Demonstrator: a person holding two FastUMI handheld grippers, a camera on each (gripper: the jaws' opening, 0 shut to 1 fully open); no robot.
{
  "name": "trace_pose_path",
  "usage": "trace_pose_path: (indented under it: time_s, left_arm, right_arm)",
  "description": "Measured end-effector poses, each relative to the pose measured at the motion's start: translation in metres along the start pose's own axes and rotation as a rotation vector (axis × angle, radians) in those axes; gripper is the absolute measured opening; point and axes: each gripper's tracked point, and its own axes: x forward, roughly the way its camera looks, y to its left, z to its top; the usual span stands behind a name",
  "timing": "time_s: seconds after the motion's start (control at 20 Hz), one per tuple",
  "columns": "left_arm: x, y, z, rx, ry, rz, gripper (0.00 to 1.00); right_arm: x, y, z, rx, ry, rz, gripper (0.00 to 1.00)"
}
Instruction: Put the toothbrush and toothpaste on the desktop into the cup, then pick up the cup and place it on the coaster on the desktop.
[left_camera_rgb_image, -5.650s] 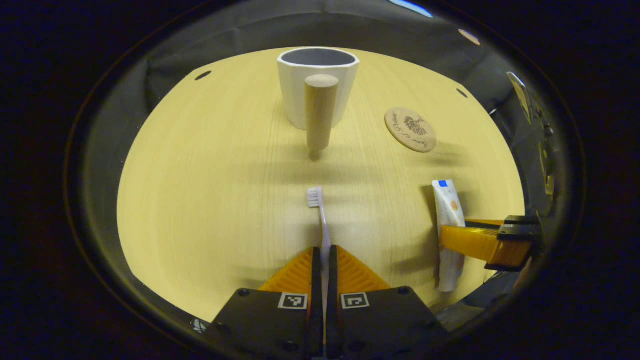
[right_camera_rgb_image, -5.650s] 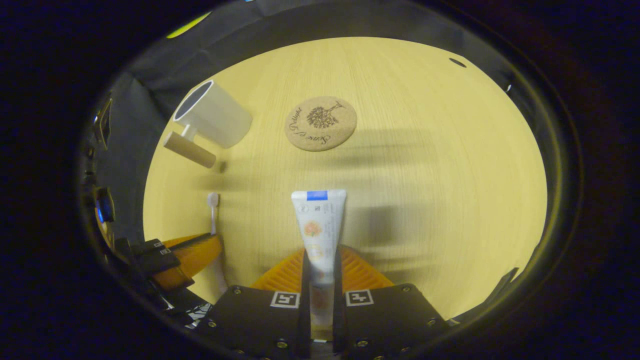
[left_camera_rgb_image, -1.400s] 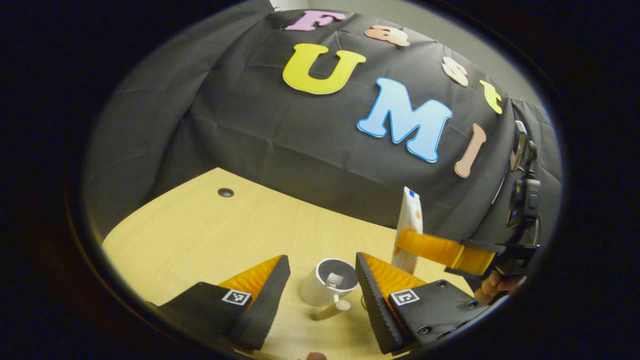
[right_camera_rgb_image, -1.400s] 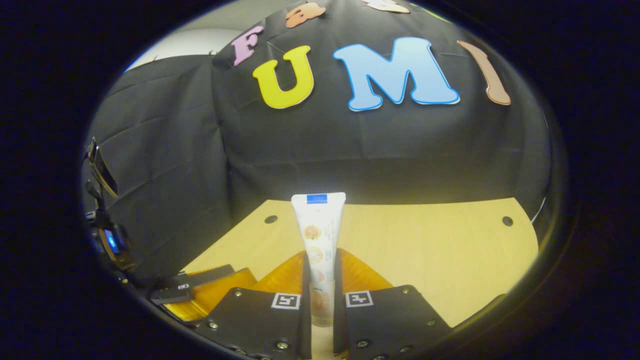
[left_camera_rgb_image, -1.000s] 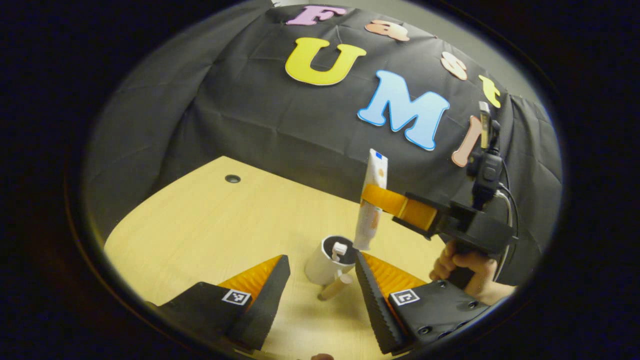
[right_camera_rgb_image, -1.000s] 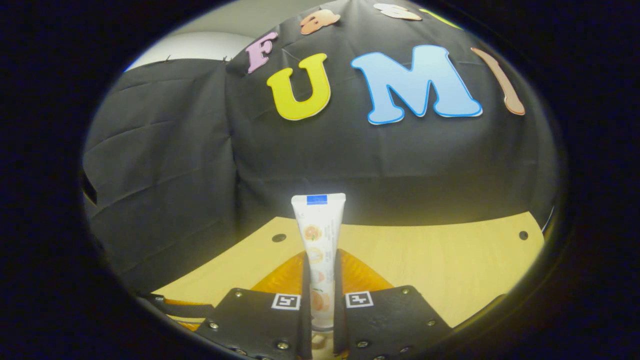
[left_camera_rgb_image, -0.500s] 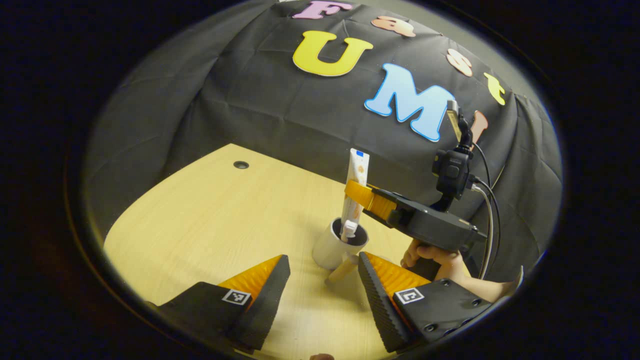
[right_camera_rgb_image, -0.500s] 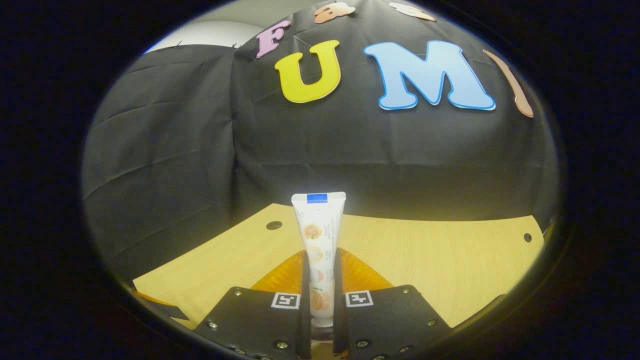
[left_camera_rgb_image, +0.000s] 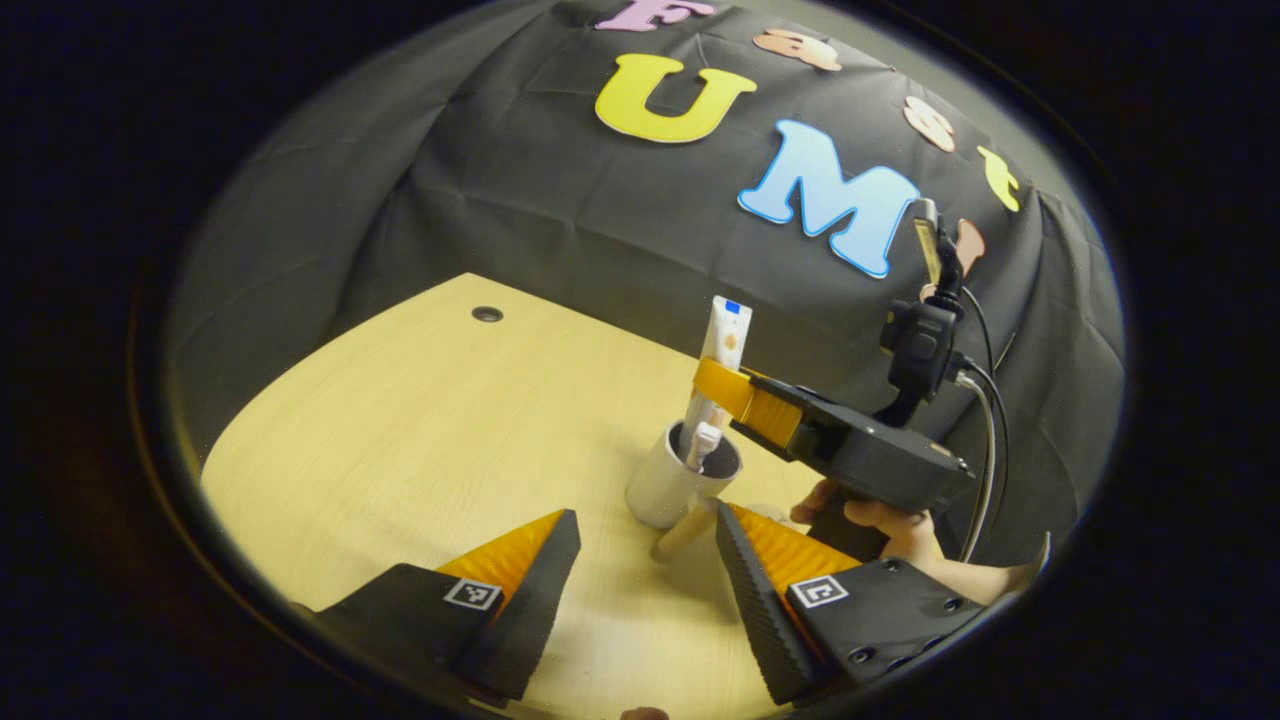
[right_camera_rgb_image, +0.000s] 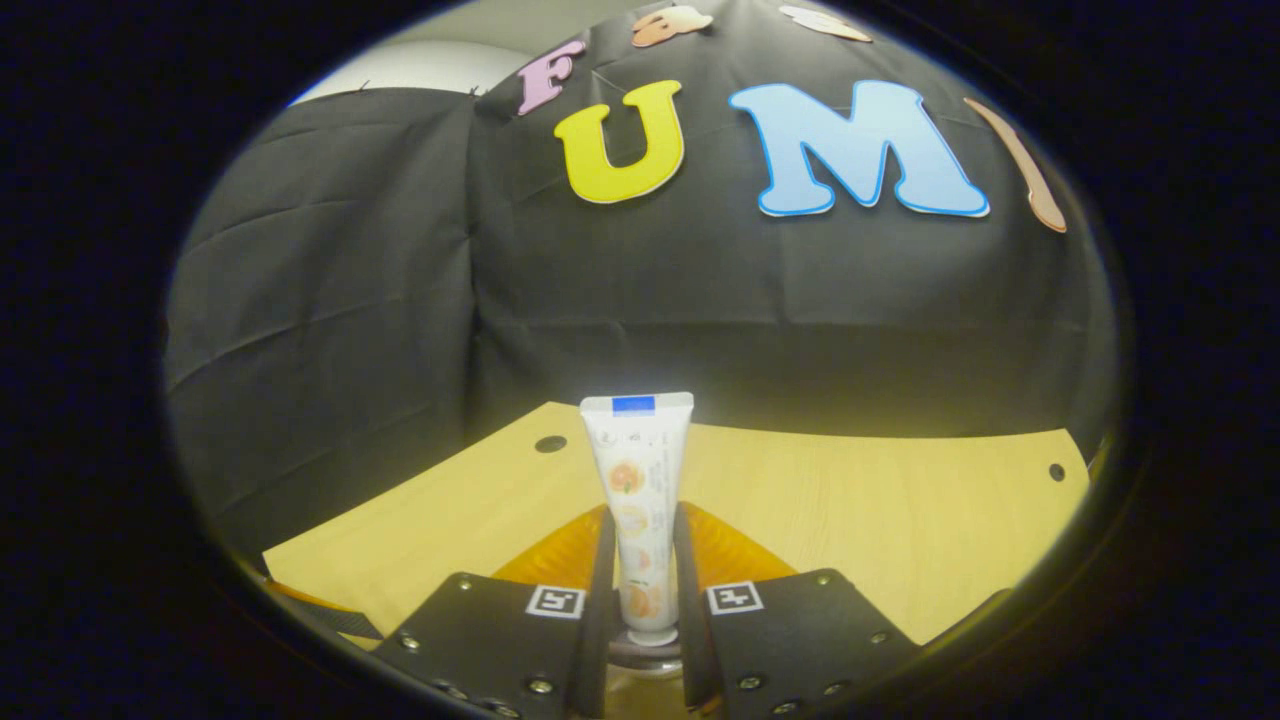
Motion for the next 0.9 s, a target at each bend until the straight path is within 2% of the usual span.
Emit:
trace_pose_path:
  time_s: [0.1,0.15,0.2,0.3,0.35,0.45,0.55,0.65,0.7,0.85,0.9]
  left_arm:
    - [0.003,-0.004,0.000,-0.001,0.003,-0.003,0.89]
    - [0.005,-0.006,0.000,0.001,0.005,-0.006,0.85]
    - [0.005,-0.006,-0.001,0.004,0.006,-0.007,0.89]
    - [0.008,-0.010,0.000,0.010,0.007,-0.012,0.93]
    - [0.009,-0.011,-0.001,0.011,0.009,-0.013,0.89]
    - [0.013,-0.014,-0.001,0.014,0.016,-0.015,0.89]
    - [0.017,-0.018,-0.001,0.018,0.022,-0.023,0.94]
    - [0.022,-0.023,-0.004,0.025,0.031,-0.033,0.94]
    - [0.024,-0.027,-0.005,0.028,0.037,-0.038,0.89]
    - [0.034,-0.035,-0.013,0.034,0.066,-0.051,0.89]
    - [0.037,-0.038,-0.015,0.037,0.078,-0.052,0.94]
  right_arm:
    - [-0.006,0.003,0.000,-0.002,0.005,0.014,0.43]
    - [-0.007,0.001,-0.001,-0.009,0.010,0.009,0.54]
    - [-0.008,0.002,-0.001,-0.010,0.016,0.016,0.54]
    - [-0.011,0.005,-0.003,-0.009,0.027,0.027,0.72]
    - [-0.014,0.005,-0.003,-0.007,0.028,0.029,0.81]
    - [-0.019,0.006,0.005,0.000,0.014,0.035,0.81]
    - [-0.026,0.004,0.016,0.008,-0.011,0.030,0.81]
    - [-0.035,-0.002,0.025,0.016,-0.033,0.021,0.81]
    - [-0.040,-0.005,0.030,0.019,-0.041,0.012,0.81]
    - [-0.055,-0.018,0.038,0.020,-0.052,-0.018,0.81]
    - [-0.061,-0.022,0.041,0.021,-0.056,-0.030,0.81]
